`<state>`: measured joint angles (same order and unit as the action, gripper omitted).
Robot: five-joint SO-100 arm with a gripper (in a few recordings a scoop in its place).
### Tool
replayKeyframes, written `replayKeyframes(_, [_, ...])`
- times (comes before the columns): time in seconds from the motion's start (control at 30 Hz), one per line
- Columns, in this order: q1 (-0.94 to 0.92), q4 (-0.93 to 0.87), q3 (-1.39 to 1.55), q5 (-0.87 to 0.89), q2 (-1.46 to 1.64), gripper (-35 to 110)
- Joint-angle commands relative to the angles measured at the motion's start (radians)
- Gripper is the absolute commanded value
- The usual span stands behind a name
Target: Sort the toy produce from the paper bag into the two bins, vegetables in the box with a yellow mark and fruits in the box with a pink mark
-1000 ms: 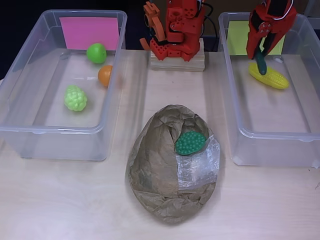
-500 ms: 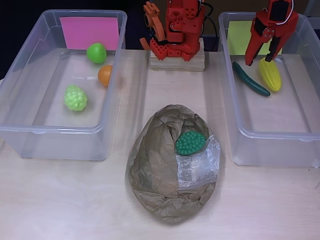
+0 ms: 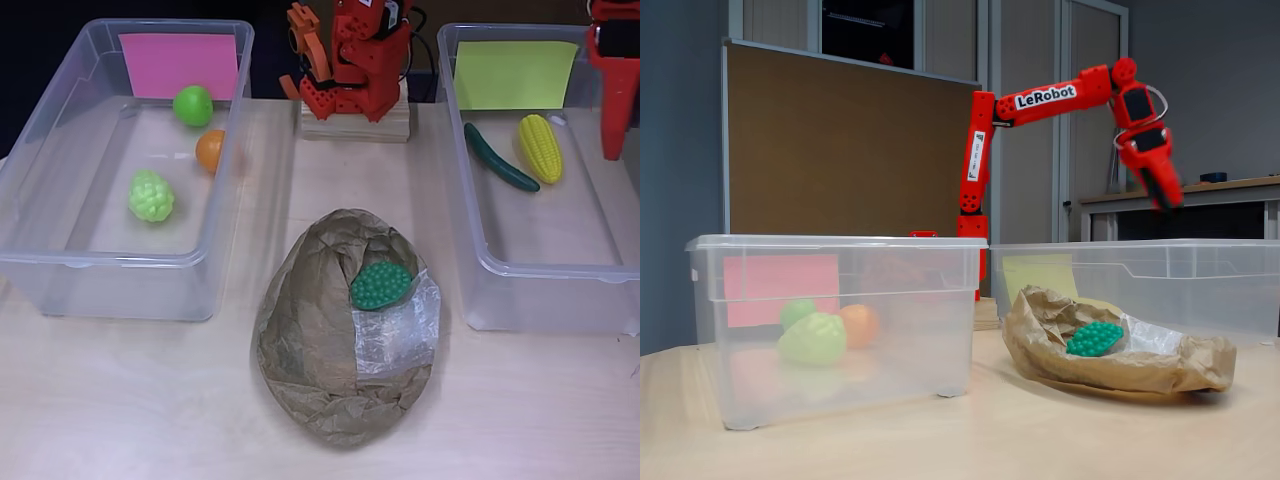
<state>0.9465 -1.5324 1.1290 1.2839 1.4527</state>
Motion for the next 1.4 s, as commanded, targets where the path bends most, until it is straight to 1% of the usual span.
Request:
replayKeyframes(0.0, [-0.121,-0.038,-0.112,-0.428,0.018,33])
replayKeyframes(0.1, [-0.259,-0.037,-0.081,-0.637,0.063,32])
replayKeyframes(0.17, [-0.371,-0.037,-0.034,-0.716,0.098,30])
replayKeyframes(0.27, [-0.568,-0.054,0.040,-0.729,0.130,31])
replayKeyframes(0.33, [-0.689,-0.017,0.091,-0.667,0.129,33])
replayKeyframes(0.43, [-0.815,0.034,0.161,-0.451,0.095,32])
replayKeyframes(0.53, [-0.874,0.126,0.179,-0.325,0.023,26])
replayKeyframes(0.67, [-0.908,0.262,0.225,-0.112,-0.035,25])
replayKeyframes(0.73, [-0.904,0.302,0.295,0.094,-0.044,24])
replayKeyframes(0.87, [-0.842,0.296,0.397,0.703,-0.086,25])
replayKeyframes(0.9, [-0.819,0.295,0.411,0.834,-0.101,25])
replayKeyframes(0.93, [-0.801,0.291,0.416,0.928,-0.115,25])
replayKeyframes(1.03, [-0.778,0.278,0.413,1.086,-0.153,25])
replayKeyframes(1.13, [-0.759,0.285,0.394,1.209,-0.206,25])
replayKeyframes(1.23, [-0.752,0.356,0.379,1.259,-0.245,25])
replayKeyframes(1.37, [-0.733,0.374,0.357,1.330,-0.291,25])
